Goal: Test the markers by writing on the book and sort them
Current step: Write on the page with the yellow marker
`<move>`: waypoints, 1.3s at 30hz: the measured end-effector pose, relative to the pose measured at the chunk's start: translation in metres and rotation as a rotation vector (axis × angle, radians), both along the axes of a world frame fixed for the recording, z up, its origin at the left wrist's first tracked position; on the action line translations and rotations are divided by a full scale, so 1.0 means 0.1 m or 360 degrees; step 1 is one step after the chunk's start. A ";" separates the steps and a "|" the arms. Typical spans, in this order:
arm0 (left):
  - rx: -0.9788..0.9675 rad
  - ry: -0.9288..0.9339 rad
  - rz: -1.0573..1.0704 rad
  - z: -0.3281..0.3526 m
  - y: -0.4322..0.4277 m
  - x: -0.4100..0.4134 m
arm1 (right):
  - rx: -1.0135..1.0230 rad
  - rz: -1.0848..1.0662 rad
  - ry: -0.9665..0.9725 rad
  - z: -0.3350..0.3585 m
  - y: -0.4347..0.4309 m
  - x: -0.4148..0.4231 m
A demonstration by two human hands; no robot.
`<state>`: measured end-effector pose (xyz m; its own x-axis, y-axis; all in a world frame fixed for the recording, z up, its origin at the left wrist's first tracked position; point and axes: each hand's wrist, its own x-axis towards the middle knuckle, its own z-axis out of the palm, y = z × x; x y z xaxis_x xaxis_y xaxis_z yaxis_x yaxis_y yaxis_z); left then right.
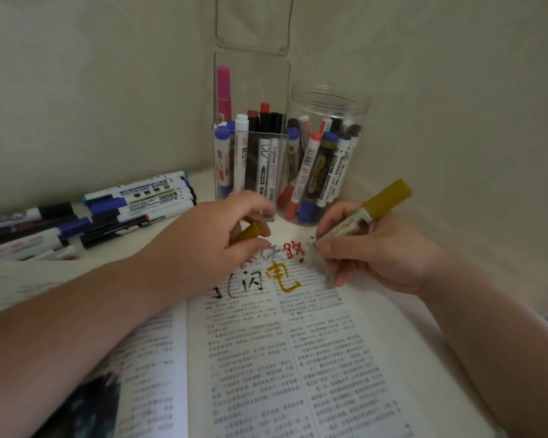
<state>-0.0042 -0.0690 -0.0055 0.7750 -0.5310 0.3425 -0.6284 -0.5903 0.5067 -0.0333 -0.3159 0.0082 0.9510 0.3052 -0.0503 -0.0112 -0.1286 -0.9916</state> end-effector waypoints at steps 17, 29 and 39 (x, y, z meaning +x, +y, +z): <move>0.0077 -0.0113 -0.0119 -0.07 0.00 0.05 | -0.0437 -0.0093 -0.0094 -0.09 0.04 -0.04; 0.0119 -0.0129 -0.0130 -0.08 0.00 0.06 | -0.0165 -0.0318 -0.0261 -0.15 -0.02 0.01; -0.0001 -0.0060 -0.0022 -0.06 -0.01 0.03 | -0.0373 -0.0221 -0.0275 -0.13 0.01 -0.04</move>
<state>-0.0010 -0.0697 -0.0119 0.7542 -0.5415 0.3715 -0.6551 -0.5812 0.4829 -0.0377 -0.3151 -0.0048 0.9833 0.1713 0.0621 0.1215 -0.3628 -0.9239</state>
